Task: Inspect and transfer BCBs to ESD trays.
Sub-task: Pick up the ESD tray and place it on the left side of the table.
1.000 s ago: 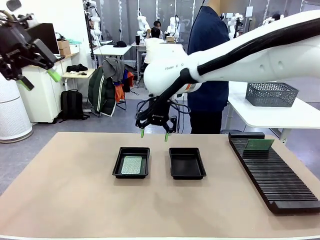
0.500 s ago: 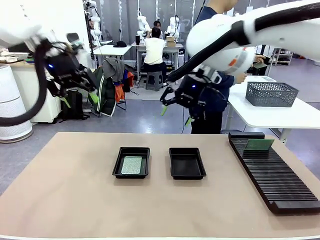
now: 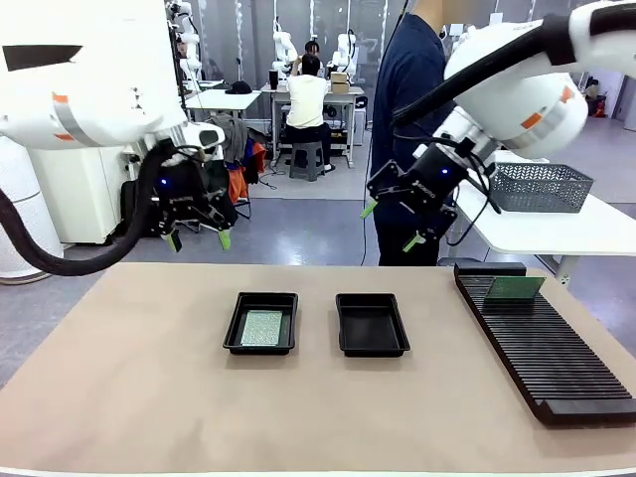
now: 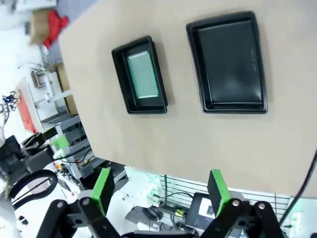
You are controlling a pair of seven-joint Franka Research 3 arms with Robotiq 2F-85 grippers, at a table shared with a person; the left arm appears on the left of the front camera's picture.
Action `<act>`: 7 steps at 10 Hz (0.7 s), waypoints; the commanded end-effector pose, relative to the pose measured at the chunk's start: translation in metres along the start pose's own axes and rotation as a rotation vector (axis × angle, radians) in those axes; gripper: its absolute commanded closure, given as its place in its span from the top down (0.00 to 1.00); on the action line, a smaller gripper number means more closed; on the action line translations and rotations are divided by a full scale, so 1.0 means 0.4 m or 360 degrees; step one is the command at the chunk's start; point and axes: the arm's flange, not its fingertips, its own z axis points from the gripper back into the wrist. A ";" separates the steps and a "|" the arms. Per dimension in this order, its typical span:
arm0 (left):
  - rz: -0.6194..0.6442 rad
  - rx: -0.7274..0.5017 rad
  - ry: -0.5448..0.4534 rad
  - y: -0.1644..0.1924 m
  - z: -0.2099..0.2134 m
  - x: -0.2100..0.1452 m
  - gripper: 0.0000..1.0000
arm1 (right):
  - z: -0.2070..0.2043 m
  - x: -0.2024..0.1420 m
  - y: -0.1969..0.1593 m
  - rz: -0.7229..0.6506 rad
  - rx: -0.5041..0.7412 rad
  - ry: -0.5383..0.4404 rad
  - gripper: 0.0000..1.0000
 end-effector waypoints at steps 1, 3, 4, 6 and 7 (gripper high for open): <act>0.0026 0.0085 -0.0050 -0.018 -0.050 0.012 1.00 | 0.008 -0.012 -0.054 -0.0012 0.0130 -0.0045 1.00; 0.0058 0.0099 -0.0092 -0.020 -0.118 0.030 1.00 | 0.017 0.001 -0.024 -0.0027 0.0044 -0.0011 1.00; 0.0055 0.0132 -0.0118 -0.020 -0.143 0.036 1.00 | 0.017 0.001 -0.024 -0.0027 0.0044 -0.0011 1.00; 0.0051 0.0182 -0.0190 -0.015 -0.211 0.041 1.00 | 0.017 0.001 -0.024 -0.0027 0.0044 -0.0011 1.00; 0.0039 0.0216 -0.0220 -0.016 -0.241 0.044 1.00 | 0.017 0.001 -0.024 -0.0027 0.0044 -0.0011 1.00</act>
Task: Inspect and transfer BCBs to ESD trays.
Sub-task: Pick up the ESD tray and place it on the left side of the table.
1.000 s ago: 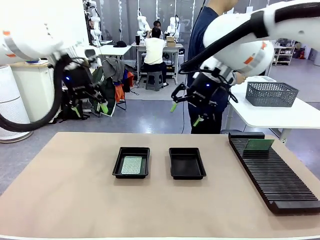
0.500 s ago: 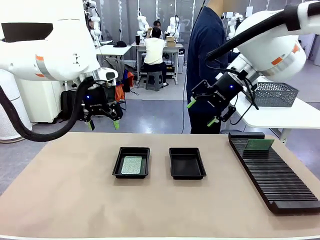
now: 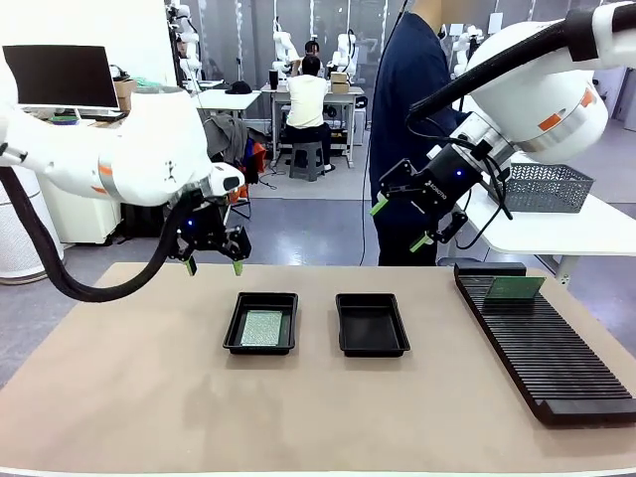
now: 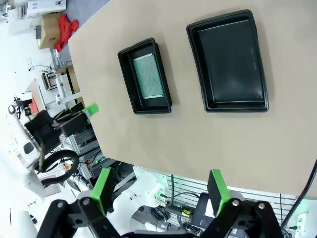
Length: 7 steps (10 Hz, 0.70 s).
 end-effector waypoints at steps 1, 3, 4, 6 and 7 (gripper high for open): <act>0.0001 0.0117 -0.0049 -0.019 -0.063 -0.008 1.00 | 0.001 0.008 0.005 -0.0004 -0.0027 -0.0002 1.00; -0.0013 0.0107 0.0001 -0.022 -0.123 -0.008 1.00 | 0.001 0.008 0.005 -0.0004 -0.0027 -0.0002 1.00; -0.0033 0.0126 -0.0001 -0.024 -0.147 -0.006 1.00 | 0.001 0.008 0.005 -0.0004 -0.0027 -0.0002 1.00; -0.0076 0.0129 -0.0009 -0.034 -0.193 0.006 1.00 | 0.001 0.008 0.005 -0.0004 -0.0027 -0.0002 1.00; -0.0095 0.0113 0.0008 -0.044 -0.216 0.012 1.00 | 0.001 0.008 0.005 -0.0004 -0.0027 -0.0002 1.00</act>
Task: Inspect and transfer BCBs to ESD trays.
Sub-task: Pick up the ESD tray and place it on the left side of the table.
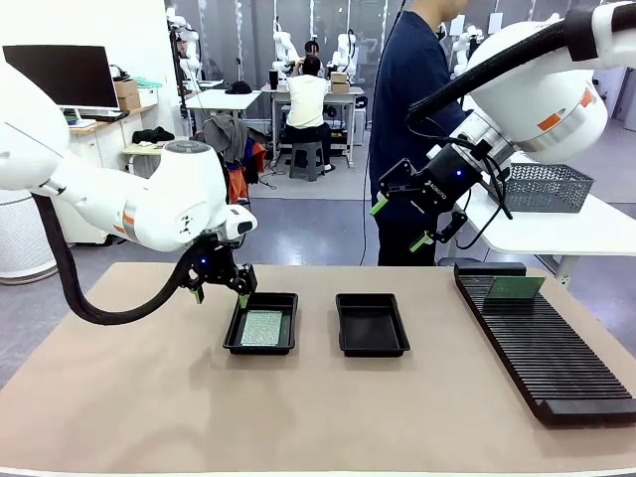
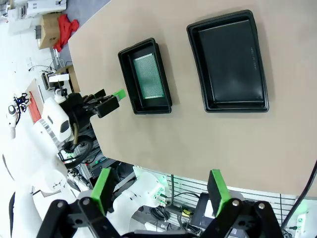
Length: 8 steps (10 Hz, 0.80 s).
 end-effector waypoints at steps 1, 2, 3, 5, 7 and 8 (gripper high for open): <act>-0.0009 0.0017 -0.0012 -0.031 -0.035 0.022 1.00 | 0.000 0.007 0.004 -0.0004 -0.0028 -0.0001 1.00; -0.0011 0.0027 -0.0001 -0.040 -0.055 0.027 1.00 | 0.000 0.007 0.004 -0.0004 -0.0028 -0.0001 1.00; 0.0000 0.0018 0.0011 -0.045 -0.067 0.034 1.00 | 0.000 0.007 0.004 -0.0004 -0.0028 -0.0001 1.00; 0.0023 0.0031 0.0048 -0.047 -0.096 0.042 1.00 | 0.000 0.007 0.004 -0.0004 -0.0028 -0.0001 1.00; 0.0055 0.0028 0.0088 -0.037 -0.112 0.049 1.00 | 0.000 0.007 0.004 -0.0004 -0.0028 -0.0001 1.00; 0.0065 0.0023 0.0090 -0.033 -0.114 0.052 1.00 | 0.000 0.007 0.004 -0.0004 -0.0028 -0.0001 1.00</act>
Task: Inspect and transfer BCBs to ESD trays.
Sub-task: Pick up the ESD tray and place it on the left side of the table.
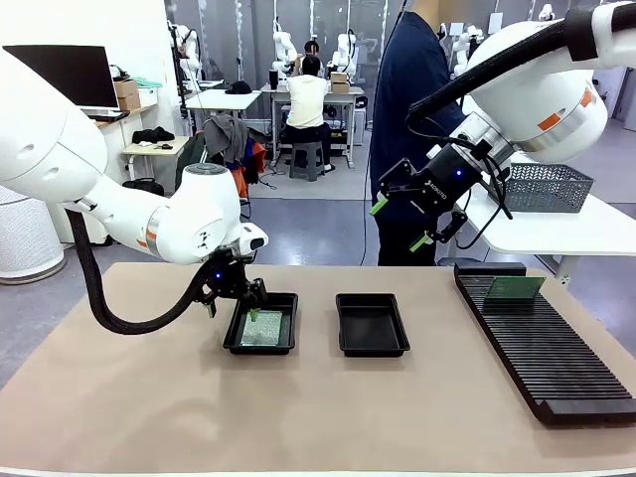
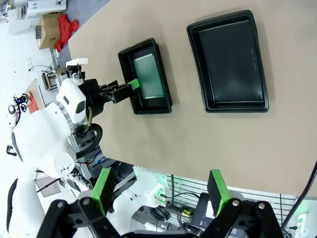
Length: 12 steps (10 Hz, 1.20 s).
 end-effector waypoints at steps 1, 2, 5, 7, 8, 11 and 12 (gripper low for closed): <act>0.0053 0.0027 0.0058 -0.010 0.000 0.009 1.00 | 0.000 0.006 0.004 -0.0004 -0.0028 -0.0001 1.00; 0.0000 0.0000 0.0000 0.000 0.000 0.000 1.00 | 0.000 0.006 0.004 -0.0004 -0.0028 -0.0001 1.00; 0.0000 0.0000 0.0000 0.000 0.000 0.000 1.00 | 0.000 0.006 0.004 -0.0004 -0.0028 -0.0001 1.00; 0.0001 0.0003 0.0013 0.002 -0.003 0.002 0.98 | 0.000 0.006 0.004 -0.0004 -0.0028 -0.0001 1.00; 0.0044 -0.0008 0.0012 0.012 -0.004 0.004 0.97 | 0.000 0.006 0.004 -0.0004 -0.0028 -0.0001 1.00; 0.0096 -0.0049 0.0011 0.021 -0.010 0.009 0.88 | 0.000 0.006 0.004 -0.0004 -0.0028 -0.0001 1.00; 0.0087 -0.0089 0.0037 0.020 -0.012 0.012 0.85 | 0.000 0.006 0.004 -0.0004 -0.0028 -0.0001 1.00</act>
